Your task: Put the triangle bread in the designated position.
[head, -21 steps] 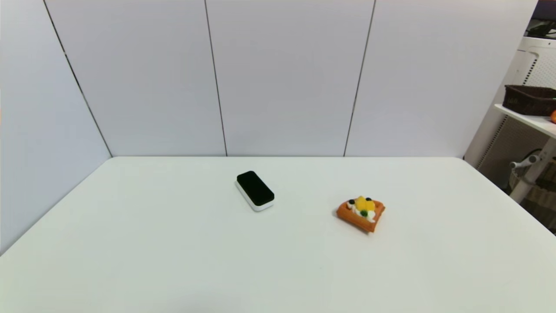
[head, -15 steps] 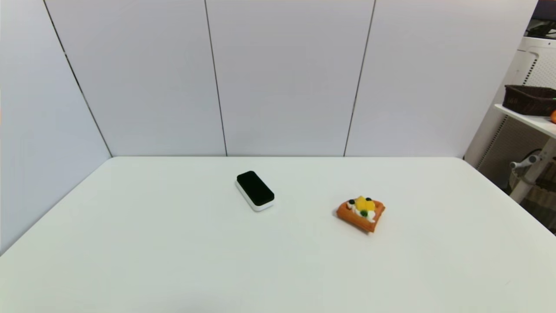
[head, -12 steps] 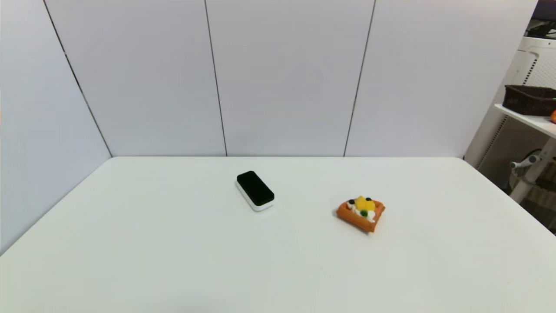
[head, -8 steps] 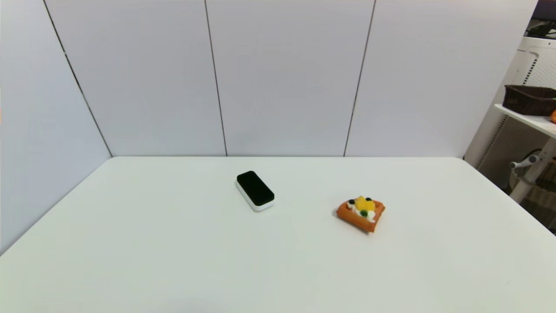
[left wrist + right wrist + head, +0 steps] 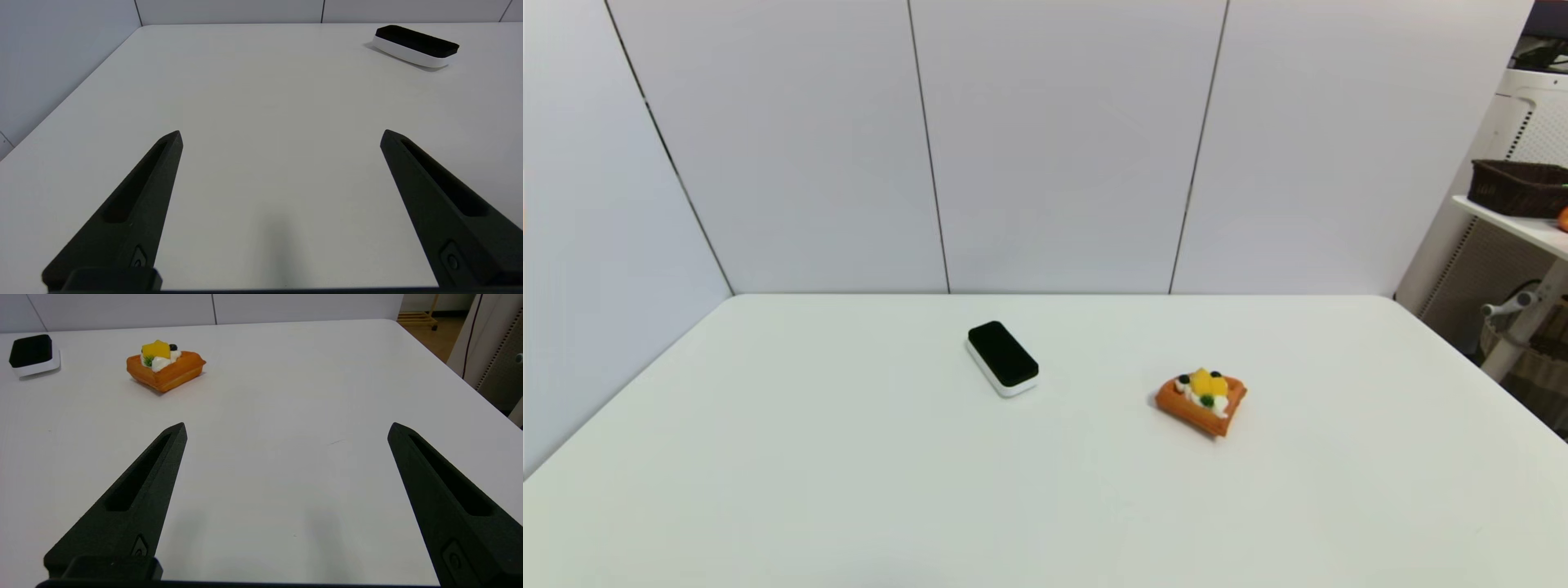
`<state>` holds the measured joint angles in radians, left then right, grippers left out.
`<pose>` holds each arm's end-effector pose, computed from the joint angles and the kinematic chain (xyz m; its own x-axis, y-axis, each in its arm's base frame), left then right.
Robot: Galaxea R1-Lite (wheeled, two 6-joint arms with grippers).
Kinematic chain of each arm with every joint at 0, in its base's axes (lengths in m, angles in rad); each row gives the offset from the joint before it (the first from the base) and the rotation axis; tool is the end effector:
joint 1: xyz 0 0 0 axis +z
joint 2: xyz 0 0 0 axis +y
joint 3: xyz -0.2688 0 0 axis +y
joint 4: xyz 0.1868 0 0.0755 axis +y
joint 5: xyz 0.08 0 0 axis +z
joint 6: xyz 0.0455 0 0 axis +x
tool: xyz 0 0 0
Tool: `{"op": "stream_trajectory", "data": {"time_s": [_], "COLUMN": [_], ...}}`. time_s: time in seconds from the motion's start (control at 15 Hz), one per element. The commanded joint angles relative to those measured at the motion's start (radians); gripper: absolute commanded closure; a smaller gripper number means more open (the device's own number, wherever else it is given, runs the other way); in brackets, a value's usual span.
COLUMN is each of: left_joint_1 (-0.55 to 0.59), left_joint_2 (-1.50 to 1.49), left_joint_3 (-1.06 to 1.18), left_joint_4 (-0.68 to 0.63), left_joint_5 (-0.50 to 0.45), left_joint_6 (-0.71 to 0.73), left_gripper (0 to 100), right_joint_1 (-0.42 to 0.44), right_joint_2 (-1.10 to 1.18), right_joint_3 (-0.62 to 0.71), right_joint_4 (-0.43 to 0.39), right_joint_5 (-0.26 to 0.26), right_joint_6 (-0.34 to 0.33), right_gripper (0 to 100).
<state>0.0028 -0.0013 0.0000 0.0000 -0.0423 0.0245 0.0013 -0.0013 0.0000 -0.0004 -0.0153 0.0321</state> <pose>0.0434 -0.0018 0.0756 0.9992 -0.0395 0.0013 0.0394 0.9989 0.0246 0.0434 -0.0006 0.0756 0.9999 -0.0140 0.0017 0.0139 0.9994 0.0321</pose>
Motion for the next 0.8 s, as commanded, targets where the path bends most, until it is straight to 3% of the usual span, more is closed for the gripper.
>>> {"op": "stream_trajectory", "data": {"time_s": [0.07,0.67,0.8], "left_joint_1": [0.0,0.0,0.0], "left_joint_2": [0.001,0.001,0.026], "left_joint_3": [0.0,-0.002,-0.038], "left_joint_4": [0.0,0.005,0.058], "left_joint_5": [-0.001,0.006,0.004], "left_joint_6": [0.0,0.003,0.025], "left_gripper": [0,0,0], "right_joint_1": [0.0,0.0,0.0], "right_joint_2": [0.001,0.001,0.001], "right_joint_3": [0.0,0.0,0.0], "right_joint_4": [-0.001,-0.001,-0.001], "right_joint_5": [0.0,0.0,0.0], "right_joint_6": [0.0,0.0,0.003], "right_gripper": [0,0,0]}}
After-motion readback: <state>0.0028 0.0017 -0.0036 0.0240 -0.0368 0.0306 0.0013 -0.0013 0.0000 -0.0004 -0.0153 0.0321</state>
